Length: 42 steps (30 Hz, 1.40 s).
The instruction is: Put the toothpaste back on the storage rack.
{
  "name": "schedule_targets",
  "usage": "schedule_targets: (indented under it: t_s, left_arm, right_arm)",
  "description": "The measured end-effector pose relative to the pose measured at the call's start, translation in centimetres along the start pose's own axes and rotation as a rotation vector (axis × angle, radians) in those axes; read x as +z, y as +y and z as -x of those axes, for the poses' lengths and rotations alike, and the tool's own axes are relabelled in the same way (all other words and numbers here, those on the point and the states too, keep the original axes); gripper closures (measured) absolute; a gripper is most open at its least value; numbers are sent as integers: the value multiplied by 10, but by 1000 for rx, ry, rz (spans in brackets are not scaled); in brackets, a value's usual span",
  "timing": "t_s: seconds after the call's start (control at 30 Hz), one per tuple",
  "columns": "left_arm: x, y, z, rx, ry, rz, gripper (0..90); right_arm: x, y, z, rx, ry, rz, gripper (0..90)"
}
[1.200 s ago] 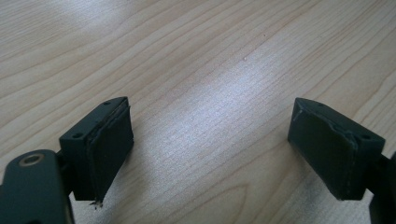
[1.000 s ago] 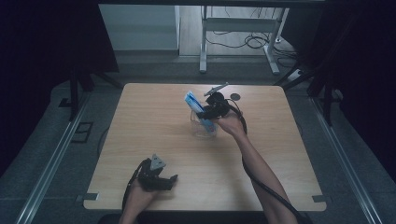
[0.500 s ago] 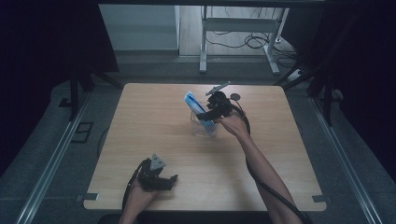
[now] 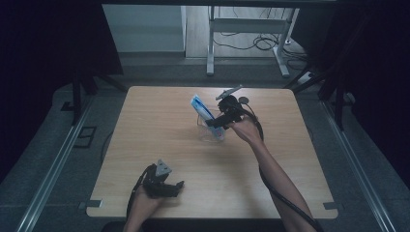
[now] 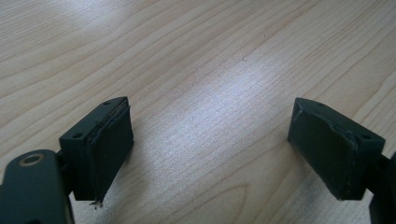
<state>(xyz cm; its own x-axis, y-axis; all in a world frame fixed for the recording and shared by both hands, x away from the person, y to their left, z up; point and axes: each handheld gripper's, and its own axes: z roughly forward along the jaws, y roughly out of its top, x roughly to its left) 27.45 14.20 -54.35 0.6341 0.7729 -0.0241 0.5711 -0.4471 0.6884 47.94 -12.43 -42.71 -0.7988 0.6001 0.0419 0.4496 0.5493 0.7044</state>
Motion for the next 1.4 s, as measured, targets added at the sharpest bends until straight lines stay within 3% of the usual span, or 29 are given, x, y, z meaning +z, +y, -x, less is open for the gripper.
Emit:
schedule_targets:
  t_s: [0.37,1.4]
  left_arm:
    - [0,0,0,0,0,0,141]
    - [0,0,0,0,-1,1,141]
  right_arm:
    - [-15,-2,-9,-21,-15,-5,16]
    - [-40,-33,-24,-30,-6,1,5]
